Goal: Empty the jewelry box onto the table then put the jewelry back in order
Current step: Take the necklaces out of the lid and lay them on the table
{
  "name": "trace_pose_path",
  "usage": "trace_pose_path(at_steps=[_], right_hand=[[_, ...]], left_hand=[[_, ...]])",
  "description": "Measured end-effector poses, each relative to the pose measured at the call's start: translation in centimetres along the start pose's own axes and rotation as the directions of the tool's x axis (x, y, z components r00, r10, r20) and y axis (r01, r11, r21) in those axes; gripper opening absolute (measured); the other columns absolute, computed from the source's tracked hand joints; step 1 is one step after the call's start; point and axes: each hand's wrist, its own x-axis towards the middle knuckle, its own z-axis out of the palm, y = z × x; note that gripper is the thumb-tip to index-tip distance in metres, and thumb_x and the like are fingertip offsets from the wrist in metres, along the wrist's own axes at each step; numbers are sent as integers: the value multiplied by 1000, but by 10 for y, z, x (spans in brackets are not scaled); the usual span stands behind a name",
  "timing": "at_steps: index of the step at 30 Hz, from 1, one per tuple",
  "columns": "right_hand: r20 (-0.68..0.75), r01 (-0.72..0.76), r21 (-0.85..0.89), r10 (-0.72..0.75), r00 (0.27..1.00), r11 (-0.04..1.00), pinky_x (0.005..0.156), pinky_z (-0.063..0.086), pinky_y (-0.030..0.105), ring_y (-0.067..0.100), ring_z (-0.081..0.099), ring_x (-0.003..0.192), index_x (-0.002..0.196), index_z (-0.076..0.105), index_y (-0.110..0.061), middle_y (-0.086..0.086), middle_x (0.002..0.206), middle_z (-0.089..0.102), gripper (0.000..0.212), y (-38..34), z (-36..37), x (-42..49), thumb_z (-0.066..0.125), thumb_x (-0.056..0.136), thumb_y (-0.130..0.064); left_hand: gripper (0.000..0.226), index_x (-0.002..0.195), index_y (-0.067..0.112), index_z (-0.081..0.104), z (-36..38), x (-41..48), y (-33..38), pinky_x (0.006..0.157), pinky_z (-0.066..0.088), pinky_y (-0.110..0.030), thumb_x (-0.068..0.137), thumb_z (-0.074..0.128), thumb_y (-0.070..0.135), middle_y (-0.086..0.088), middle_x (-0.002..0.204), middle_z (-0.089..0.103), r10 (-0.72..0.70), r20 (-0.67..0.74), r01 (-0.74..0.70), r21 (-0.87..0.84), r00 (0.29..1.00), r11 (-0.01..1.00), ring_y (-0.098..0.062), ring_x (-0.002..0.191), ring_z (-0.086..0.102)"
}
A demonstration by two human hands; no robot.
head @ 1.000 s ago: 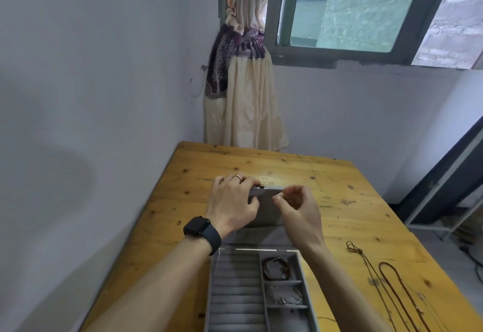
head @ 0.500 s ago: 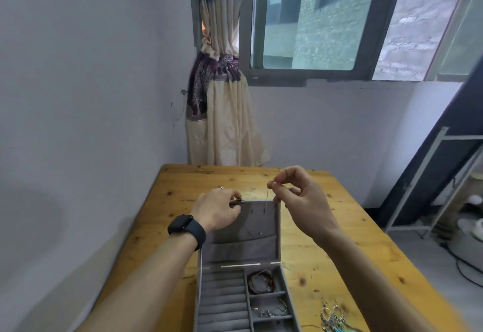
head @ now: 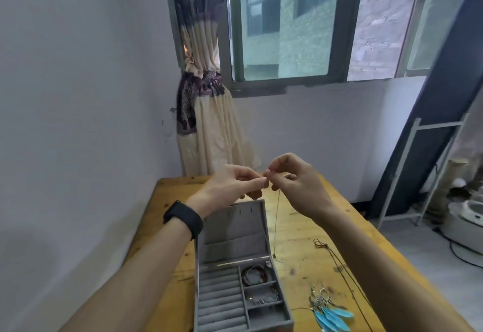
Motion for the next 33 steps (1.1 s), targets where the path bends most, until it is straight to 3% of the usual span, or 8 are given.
trace_pose_path(at_steps=[5,10,15,18,22,29,31,33], right_hand=[[88,-119,19,117,989,993,70,59,30,20,69,81,103,65,-19,1,95,72,16,16,-20,-40,72,91,-26],[207,-227,-52,233,950,972,76,57,22,5,66,89,99,72,-29,-14,93,71,10,59,-34,-104,71,90,-34],[-31,-351,61,353,935,935,70,50,12,0,64,88,98,73,-25,-14,90,71,7,90,-43,-154,69,93,-23],[-178,-395,265,447,877,880,67,49,12,-1,65,87,98,75,-19,-7,94,72,8,101,-51,-177,70,92,-17],[-353,-459,292,540,764,839,78,42,12,-11,55,102,89,75,-15,-12,112,64,7,121,-63,-201,72,90,-22],[-132,-448,668,686,715,595,93,48,38,24,67,112,80,60,-8,8,112,74,22,141,-89,-238,46,97,-5],[-103,-375,801,726,680,466,89,51,41,30,70,101,83,52,-8,19,104,73,17,144,-97,-246,46,97,-3],[-132,-383,796,753,645,468,79,53,38,30,69,83,87,48,-8,19,86,70,12,147,-105,-253,50,98,-2]], left_hand=[[27,101,11,73,14,-6,20,79,58,-35,95,63,35,-5,78,67,-19,-69,1,-253,997,967,-20,75,67],[20,90,12,70,36,0,32,69,49,-31,97,60,28,0,71,61,-122,-67,69,-524,990,849,-17,67,62],[19,80,14,67,76,7,32,66,46,-30,95,61,25,2,69,58,-182,44,173,-589,982,790,-17,63,61],[18,80,15,64,107,10,30,65,45,-28,94,61,26,5,64,51,-222,134,257,-623,966,739,-15,60,55],[17,83,15,70,148,12,28,59,38,-26,93,62,27,4,58,30,-240,261,352,-602,935,717,-14,53,39],[19,102,17,73,190,29,38,59,36,-26,95,61,29,6,56,23,-231,338,401,-622,912,673,-12,51,29],[17,102,16,70,199,36,39,59,38,-27,95,61,28,6,58,29,-249,317,401,-646,915,650,-13,51,35],[14,98,15,68,207,43,38,61,40,-27,95,60,26,5,60,38,-280,291,404,-658,915,636,-14,53,41]])
